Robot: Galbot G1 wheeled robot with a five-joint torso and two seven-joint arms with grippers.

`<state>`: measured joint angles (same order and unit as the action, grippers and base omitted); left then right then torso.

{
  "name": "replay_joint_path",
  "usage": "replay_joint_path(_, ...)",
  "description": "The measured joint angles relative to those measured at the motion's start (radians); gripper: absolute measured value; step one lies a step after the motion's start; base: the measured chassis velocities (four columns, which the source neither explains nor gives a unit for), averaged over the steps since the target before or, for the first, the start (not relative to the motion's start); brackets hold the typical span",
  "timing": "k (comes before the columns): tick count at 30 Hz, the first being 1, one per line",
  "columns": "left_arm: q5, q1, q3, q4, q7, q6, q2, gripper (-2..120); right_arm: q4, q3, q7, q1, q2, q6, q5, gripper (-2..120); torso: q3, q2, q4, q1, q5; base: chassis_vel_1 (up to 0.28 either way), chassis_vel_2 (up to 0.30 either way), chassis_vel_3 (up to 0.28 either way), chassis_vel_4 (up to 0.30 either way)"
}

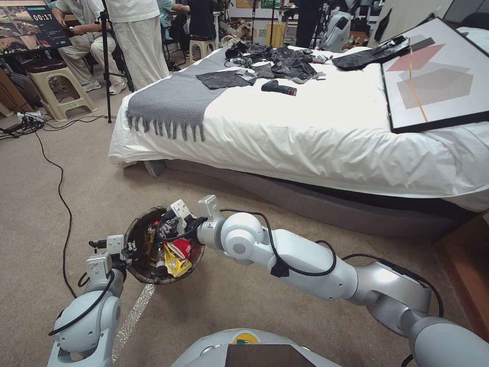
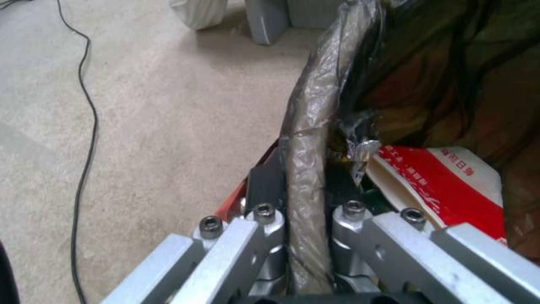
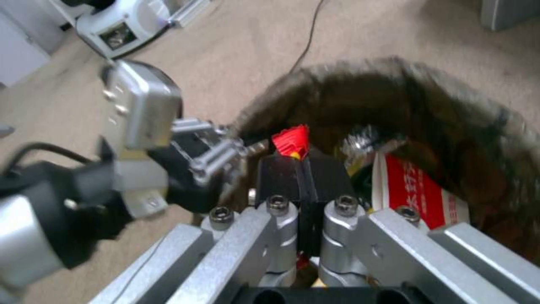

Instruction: Pick up the trash bin, then pick up the garbage from the floor and place it into the trash bin.

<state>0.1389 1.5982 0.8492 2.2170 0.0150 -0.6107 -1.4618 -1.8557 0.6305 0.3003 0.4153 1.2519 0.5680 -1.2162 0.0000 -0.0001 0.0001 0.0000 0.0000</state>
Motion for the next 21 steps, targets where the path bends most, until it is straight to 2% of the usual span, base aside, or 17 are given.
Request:
replay_joint_path(15, 0.004, 0.001, -0.002, -0.01, -0.001, 0.004, 0.001, 4, 0.1, 0.035, -0.021, 0.011, 0.057, -0.027, 0.062, 0, 0.0, 0.0, 0.0, 0.0, -0.0001, 0.0, 0.0, 0.0, 0.0)
replay_joint_path(21, 0.004, 0.002, -0.002, -0.015, -0.001, 0.006, 0.001, 4, 0.179, 0.069, -0.023, 0.0, 0.091, -0.043, 0.084, 0, 0.0, 0.0, -0.0001, 0.0, -0.0001, 0.0, 0.0, 0.0, 0.0)
